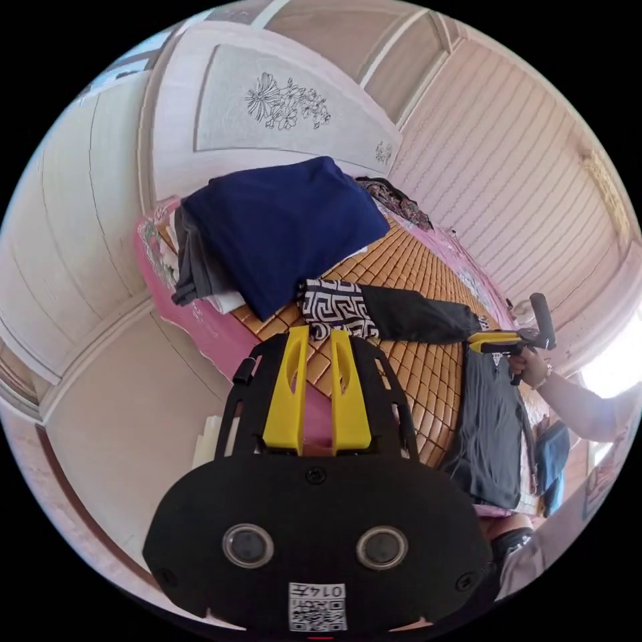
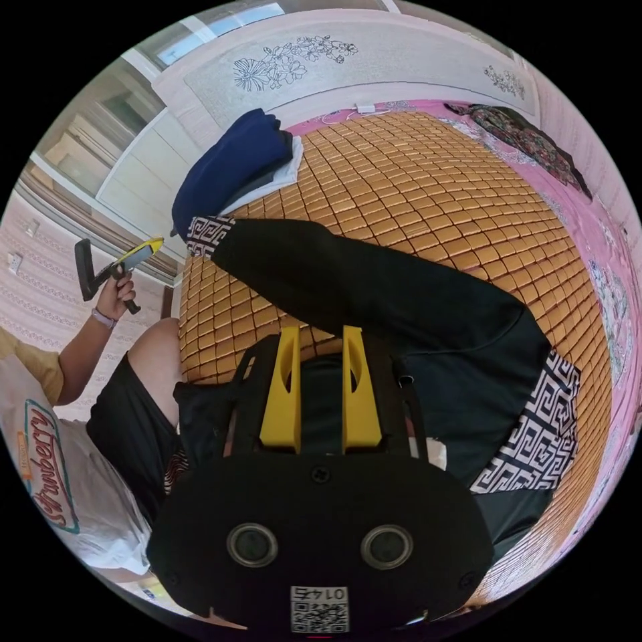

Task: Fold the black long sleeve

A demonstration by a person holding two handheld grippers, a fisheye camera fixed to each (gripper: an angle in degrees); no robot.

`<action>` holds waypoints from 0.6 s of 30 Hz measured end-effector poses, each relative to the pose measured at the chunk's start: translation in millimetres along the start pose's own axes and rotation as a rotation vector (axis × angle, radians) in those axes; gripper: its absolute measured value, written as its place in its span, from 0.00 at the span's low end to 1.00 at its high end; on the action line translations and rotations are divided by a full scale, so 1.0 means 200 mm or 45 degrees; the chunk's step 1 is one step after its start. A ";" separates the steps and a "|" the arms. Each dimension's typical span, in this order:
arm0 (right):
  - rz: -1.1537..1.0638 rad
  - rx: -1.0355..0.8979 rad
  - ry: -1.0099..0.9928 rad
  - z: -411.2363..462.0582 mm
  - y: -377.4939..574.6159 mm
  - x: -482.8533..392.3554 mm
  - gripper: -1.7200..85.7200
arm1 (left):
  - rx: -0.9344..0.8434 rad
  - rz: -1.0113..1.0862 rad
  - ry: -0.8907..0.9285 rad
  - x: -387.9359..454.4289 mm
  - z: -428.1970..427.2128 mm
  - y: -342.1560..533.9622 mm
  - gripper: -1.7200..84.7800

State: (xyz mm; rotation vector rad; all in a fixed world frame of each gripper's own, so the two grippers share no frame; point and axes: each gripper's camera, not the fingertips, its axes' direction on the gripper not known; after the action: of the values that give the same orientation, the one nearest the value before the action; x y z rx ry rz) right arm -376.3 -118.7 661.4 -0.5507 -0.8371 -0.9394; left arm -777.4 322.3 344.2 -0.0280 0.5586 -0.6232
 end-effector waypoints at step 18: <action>-0.279 -0.084 0.076 0.25 -0.26 -0.55 0.13 | 0.227 -0.289 -0.191 0.04 0.24 -0.06 0.14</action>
State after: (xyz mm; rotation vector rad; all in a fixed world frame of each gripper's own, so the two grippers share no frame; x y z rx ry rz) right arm -475.2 -55.3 604.0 -0.4915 -0.8263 -1.1815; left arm -755.6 301.7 383.4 0.0300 0.3555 -0.8824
